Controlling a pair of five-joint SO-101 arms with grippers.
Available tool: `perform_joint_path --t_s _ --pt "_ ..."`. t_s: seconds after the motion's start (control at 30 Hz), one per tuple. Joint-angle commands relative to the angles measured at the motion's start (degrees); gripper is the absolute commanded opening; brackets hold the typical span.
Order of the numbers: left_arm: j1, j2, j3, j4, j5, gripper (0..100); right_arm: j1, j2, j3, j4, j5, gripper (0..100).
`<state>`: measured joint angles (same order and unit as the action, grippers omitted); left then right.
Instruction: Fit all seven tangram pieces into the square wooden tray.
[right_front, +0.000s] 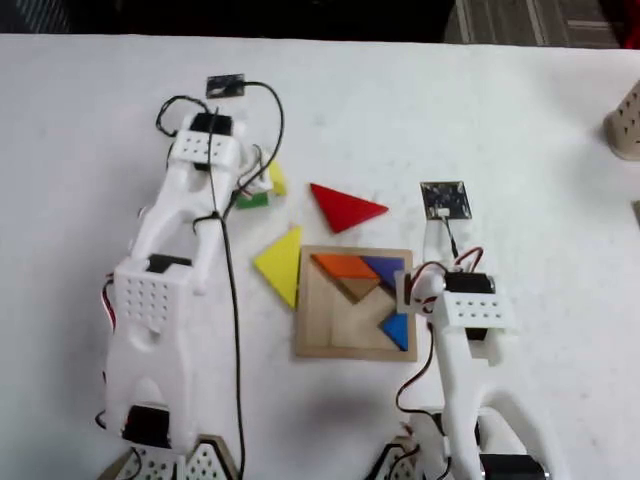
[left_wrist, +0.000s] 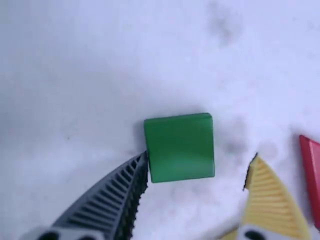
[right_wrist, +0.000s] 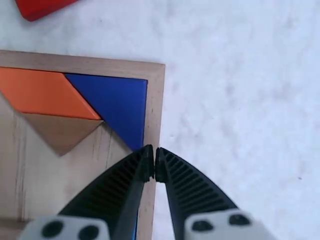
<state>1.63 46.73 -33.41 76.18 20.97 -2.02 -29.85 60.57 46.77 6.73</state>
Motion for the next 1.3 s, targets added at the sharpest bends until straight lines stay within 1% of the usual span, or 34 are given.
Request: perform_joint_path --t_s 0.0,0.13,0.27,0.37,0.4,0.47,0.6,0.67,0.73,0.9,1.07,1.2,1.27 --pt "-0.66 -0.48 -2.55 -1.14 2.73 34 0.31 -0.13 -2.37 -1.19 -0.26 1.7" --pt "-0.75 3.47 -3.25 -1.93 4.04 34 0.31 -0.13 -2.37 -1.19 -0.26 1.7" --pt "-1.01 7.25 -7.38 0.53 6.33 34 0.31 -0.13 -2.29 -1.19 -0.26 1.7" --pt "-1.54 9.71 -12.31 4.04 7.21 34 0.31 -0.13 -2.29 -1.19 -0.26 1.7" --pt "-1.63 10.24 -13.89 5.19 7.3 32 0.31 -0.13 -2.29 -1.19 -0.26 1.7" --pt "-1.63 11.38 -16.62 7.21 7.12 25 0.31 -0.13 -2.29 -1.19 -0.35 1.7" --pt "-1.54 13.32 -20.66 9.67 7.03 7 0.31 -0.13 -2.29 -1.19 -0.35 1.7" --pt "-1.36 14.11 -22.24 10.73 5.45 3 0.31 -0.13 -2.29 -1.19 -0.35 1.7" --pt "-1.1 14.64 -23.56 11.78 3.25 3 0.31 -0.13 -2.29 -1.19 -0.35 1.7" --pt "-1.1 14.81 -26.81 14.33 2.73 3 0.31 -0.13 -2.29 -1.19 -0.35 1.7" --pt "-2.51 14.73 -34.02 20.13 2.64 3 0.31 -0.13 -2.29 -1.27 -0.35 1.7" --pt "-2.07 14.99 -37.71 24.18 2.46 3 0.31 -0.13 -2.29 -1.27 -0.35 1.7" --pt "-1.54 14.99 -38.07 24.62 0.44 3 0.31 -0.13 -2.29 -1.27 -0.35 1.7"
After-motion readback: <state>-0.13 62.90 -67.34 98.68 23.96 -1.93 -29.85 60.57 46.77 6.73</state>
